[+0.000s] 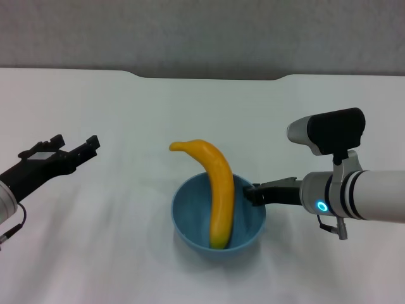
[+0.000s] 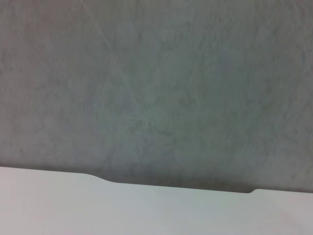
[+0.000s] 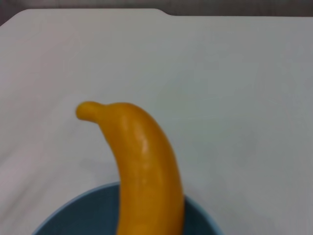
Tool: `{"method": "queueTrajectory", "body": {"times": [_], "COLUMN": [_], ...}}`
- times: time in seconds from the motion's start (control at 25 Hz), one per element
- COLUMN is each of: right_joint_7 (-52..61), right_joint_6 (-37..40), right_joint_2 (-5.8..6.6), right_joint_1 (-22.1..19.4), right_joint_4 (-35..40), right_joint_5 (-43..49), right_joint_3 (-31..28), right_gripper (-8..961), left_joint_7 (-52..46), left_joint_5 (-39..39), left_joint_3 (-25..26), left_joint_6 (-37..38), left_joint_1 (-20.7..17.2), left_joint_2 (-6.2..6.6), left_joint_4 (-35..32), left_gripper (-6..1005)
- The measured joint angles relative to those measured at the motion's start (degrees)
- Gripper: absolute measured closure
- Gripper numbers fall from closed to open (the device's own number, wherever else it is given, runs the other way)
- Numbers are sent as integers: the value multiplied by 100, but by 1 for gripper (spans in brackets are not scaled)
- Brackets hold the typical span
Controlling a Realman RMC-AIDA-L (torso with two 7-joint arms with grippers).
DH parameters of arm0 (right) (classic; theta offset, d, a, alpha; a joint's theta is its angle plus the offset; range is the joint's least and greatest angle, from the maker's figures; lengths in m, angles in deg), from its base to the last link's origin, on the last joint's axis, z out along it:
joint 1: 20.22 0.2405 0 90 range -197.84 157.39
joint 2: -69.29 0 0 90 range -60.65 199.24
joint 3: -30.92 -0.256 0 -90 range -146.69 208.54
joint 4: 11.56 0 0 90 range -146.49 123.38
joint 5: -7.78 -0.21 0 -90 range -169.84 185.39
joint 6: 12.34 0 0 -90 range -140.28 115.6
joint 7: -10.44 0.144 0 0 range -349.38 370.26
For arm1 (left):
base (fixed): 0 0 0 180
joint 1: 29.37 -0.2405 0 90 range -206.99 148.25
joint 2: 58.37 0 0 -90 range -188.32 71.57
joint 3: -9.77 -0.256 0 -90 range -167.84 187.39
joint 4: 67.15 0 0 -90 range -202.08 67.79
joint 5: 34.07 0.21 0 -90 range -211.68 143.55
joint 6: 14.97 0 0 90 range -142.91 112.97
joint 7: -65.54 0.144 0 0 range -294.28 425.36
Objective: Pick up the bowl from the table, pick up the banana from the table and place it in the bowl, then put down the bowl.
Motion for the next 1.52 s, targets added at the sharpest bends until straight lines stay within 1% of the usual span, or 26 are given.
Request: {"method": "queueTrajectory", "body": {"times": [0.16,0.4,0.44,0.48,0.52,0.56,0.6,0.72,0.76,0.8,0.84,0.88,0.92,0.96,1.0,1.04,1.08,1.12,1.16,1.28,1.32,1.4,1.44,1.48,1.52], "right_joint_7": [-1,-10,-20,-20,-22,-22,-23,-36,-156,-156,-293,-441,-539,-612,-636,-636,-636,-636,-636,-601,-514,-256,76,76,313], "right_joint_6": [105,160,201,201,275,275,340,662,884,884,1017,1168,1296,1543,2158,2158,2485,3302,3302,4969,5784,7125,8235,8235,8689], "right_joint_2": [-1,21,25,25,25,25,26,25,25,25,26,29,31,31,34,34,32,33,33,31,29,21,20,20,19], "right_joint_1": [-58,-281,-496,-496,-846,-846,-1077,-1801,-2179,-2179,-2370,-2522,-2626,-2782,-2985,-2985,-3045,-3146,-3146,-3255,-3254,-3162,-2965,-2965,-2826], "right_joint_4": [-8,-302,-615,-615,-1096,-1096,-1385,-2253,-2607,-2607,-2759,-2858,-2916,-2939,-2872,-2872,-2806,-2588,-2588,-2024,-1698,-1063,-358,-358,31], "right_joint_5": [2,90,311,311,705,705,921,1435,1555,1555,1570,1565,1559,1549,1544,1544,1546,1561,1561,1587,1591,1594,1598,1598,1598], "right_joint_3": [-14,-64,-107,-107,-175,-175,-211,-289,-319,-319,-336,-342,-344,-333,-246,-246,-171,46,46,595,866,1345,1788,1788,1987], "right_gripper": [810,686,666,645,624,604,583,333,292,251,211,170,129,119,108,98,87,77,78,82,84,85,85,85,85], "left_joint_7": [-6,-16,-16,-16,-3,-3,6,215,434,598,769,769,934,1141,1363,1688,1908,2089,2221,2460,2506,2616,2889,3013,3013], "left_joint_5": [0,-8,-10,-12,-12,-12,-12,-124,-332,-516,-746,-746,-983,-1228,-1480,-1824,-2067,-2306,-2511,-2906,-2930,-2941,-2947,-2950,-2950], "left_joint_3": [0,3,13,23,50,50,57,75,75,75,77,77,85,109,146,223,282,338,385,553,607,648,641,628,628], "left_joint_6": [-4,-16,-26,-38,-69,-69,-89,-264,-404,-542,-703,-703,-872,-1073,-1297,-1627,-1882,-2122,-2330,-2819,-2871,-2890,-2862,-2848,-2848], "left_joint_1": [-1,-79,-99,-117,-154,-154,-172,-305,-392,-434,-468,-468,-499,-519,-527,-518,-492,-452,-393,-175,-127,-84,-64,-56,-56], "left_joint_2": [0,0,0,0,0,0,0,-12,-27,-32,-32,-32,-32,-30,-30,-31,-32,-29,-26,-1,-1,-9,-32,-39,-39], "left_joint_4": [6,47,60,71,105,105,119,260,298,289,245,245,178,61,-74,-341,-581,-808,-1067,-1721,-1843,-1943,-1987,-2013,-2013], "left_gripper": [98,98,98,98,99,99,99,100,101,101,101,102,102,102,103,103,103,104,104,105,105,105,105,105,105]}}
